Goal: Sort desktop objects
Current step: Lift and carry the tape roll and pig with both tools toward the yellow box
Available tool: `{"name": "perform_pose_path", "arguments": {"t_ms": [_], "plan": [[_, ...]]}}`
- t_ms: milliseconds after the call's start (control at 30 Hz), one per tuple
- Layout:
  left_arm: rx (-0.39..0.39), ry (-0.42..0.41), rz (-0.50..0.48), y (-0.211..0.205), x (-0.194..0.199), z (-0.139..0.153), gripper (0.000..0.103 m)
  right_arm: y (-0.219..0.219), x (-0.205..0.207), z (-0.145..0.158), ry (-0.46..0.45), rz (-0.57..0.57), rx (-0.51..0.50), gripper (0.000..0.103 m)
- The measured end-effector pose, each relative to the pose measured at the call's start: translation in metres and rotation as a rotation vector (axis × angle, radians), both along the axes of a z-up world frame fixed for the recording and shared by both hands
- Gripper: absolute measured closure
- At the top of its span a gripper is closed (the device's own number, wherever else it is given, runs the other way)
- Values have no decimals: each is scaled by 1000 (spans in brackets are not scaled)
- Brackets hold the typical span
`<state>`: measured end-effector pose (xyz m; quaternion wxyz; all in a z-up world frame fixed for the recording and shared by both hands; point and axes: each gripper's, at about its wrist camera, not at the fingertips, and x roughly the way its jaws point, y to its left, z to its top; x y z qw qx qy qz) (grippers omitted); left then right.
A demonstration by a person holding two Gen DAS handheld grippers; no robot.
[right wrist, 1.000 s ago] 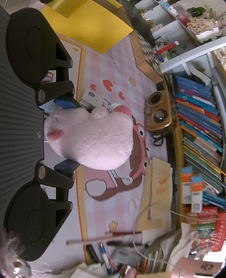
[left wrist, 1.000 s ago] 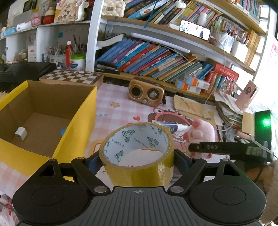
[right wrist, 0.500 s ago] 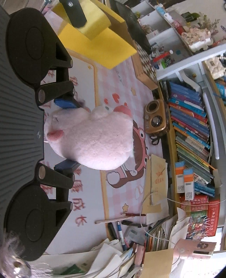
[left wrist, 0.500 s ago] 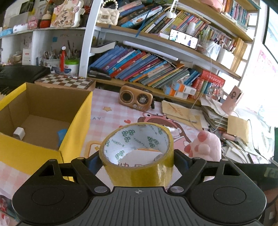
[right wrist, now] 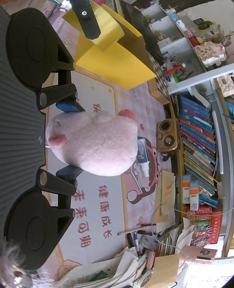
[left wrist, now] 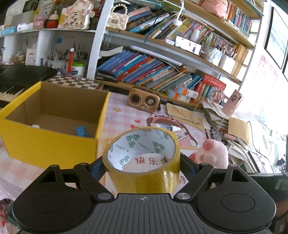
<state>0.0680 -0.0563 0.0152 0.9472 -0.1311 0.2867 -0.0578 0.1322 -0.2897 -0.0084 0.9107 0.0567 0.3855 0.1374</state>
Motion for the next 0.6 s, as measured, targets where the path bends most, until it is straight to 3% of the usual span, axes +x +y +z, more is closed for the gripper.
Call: {"name": "perform_pose_path", "arguments": {"t_ms": [600], "plan": [[-13,27,-40,59,-73,-10,17,62,-96,-9,52,-14,-18,48]]}}
